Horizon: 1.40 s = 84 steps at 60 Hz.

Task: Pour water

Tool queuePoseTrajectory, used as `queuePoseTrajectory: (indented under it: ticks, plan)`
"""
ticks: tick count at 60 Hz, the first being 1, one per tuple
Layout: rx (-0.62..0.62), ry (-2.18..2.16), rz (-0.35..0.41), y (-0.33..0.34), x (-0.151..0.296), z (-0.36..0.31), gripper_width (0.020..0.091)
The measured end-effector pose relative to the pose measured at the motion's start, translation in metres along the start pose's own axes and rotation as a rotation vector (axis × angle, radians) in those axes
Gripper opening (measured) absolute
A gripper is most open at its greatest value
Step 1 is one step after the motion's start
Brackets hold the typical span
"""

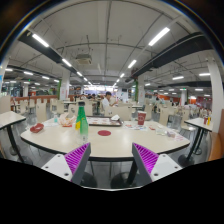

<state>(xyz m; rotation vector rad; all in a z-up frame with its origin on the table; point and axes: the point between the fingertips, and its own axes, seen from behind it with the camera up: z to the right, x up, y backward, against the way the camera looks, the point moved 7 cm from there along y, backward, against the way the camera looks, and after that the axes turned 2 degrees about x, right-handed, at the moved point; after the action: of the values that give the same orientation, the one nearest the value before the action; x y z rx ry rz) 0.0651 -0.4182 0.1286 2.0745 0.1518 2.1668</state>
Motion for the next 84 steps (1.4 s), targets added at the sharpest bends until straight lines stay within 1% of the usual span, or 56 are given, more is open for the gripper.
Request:
queuePoseTrajectory:
  ticks: [9, 10, 16, 20, 31, 44, 49, 52, 59, 64, 66, 67, 69, 70, 75, 80, 84]
  plan:
    - [-0.014, 0.002, -0.001, -0.005, -0.004, -0.002, 0.0839]
    - [-0.012, 0.001, -0.003, -0.011, -0.005, 0.011, 0.0838]
    - [-0.005, -0.021, -0.013, -0.019, -0.006, 0.017, 0.0835]
    - [0.022, -0.034, -0.012, -0.020, -0.006, 0.005, 0.0843]
    - [0.161, -0.059, 0.001, -0.043, 0.000, -0.035, 0.0848]
    - [0.211, -0.053, 0.048, -0.108, 0.009, -0.089, 0.0844]
    - [0.206, -0.031, 0.061, -0.145, 0.010, -0.105, 0.0843]
    - [0.180, -0.013, 0.070, -0.169, 0.012, -0.111, 0.0837]
    - [0.125, -0.007, 0.065, -0.220, 0.021, -0.121, 0.0835]
    - [0.090, -0.009, 0.043, -0.252, 0.019, -0.126, 0.0832]
    - [0.090, -0.006, 0.032, -0.260, 0.018, -0.129, 0.0802]
    - [0.091, -0.006, 0.024, -0.263, 0.017, -0.130, 0.0750]
    - [0.087, -0.010, -0.005, -0.269, 0.011, -0.132, 0.0531]
    - [0.078, -0.023, 0.016, -0.272, 0.014, -0.132, 0.0531]
    - [0.040, -0.039, 0.018, -0.271, 0.014, -0.128, 0.0503]
    - [0.044, -0.048, 0.022, -0.273, 0.015, -0.127, 0.0422]
    - [0.053, -0.042, 0.031, -0.274, 0.015, -0.126, 0.0388]
